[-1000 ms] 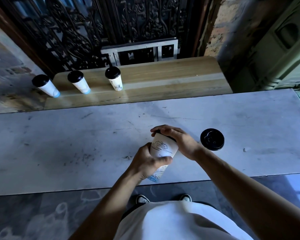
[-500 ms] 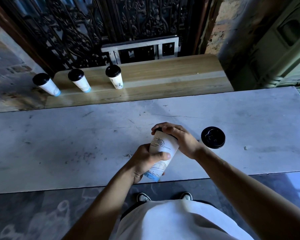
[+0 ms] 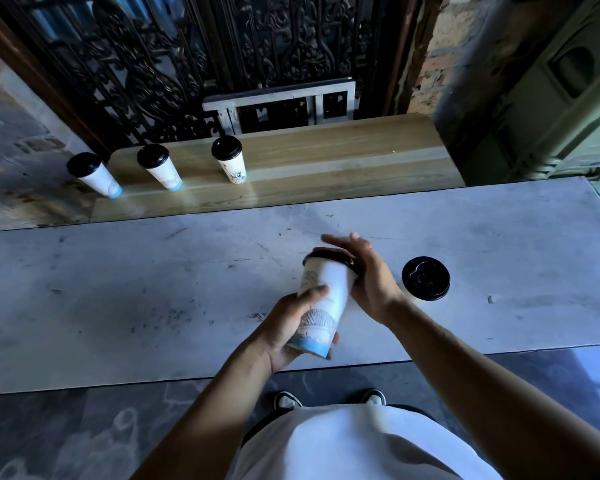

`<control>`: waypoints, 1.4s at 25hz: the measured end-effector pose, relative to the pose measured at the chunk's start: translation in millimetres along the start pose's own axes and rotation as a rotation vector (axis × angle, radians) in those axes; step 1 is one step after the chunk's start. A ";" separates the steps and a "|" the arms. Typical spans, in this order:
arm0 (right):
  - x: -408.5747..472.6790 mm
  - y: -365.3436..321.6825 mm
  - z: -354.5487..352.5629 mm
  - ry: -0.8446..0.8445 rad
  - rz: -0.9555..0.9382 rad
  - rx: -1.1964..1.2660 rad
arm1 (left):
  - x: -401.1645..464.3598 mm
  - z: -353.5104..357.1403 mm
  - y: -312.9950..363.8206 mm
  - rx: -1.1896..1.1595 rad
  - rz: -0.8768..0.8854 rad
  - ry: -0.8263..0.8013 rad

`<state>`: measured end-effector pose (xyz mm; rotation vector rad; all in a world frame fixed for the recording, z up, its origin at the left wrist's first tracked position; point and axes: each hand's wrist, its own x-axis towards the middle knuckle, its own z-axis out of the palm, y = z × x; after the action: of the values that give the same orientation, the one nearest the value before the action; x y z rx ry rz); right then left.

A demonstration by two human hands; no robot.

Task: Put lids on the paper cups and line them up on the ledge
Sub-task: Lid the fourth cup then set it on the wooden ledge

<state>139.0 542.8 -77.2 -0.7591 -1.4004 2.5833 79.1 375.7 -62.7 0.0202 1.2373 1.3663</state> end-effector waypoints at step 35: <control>-24.3 31.8 8.2 0.167 0.219 0.167 | 10.3 -5.5 -6.9 0.372 0.596 0.658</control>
<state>160.7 510.7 -90.2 -1.1264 -1.0941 2.6767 77.6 377.7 -76.0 0.2304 2.1525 1.6917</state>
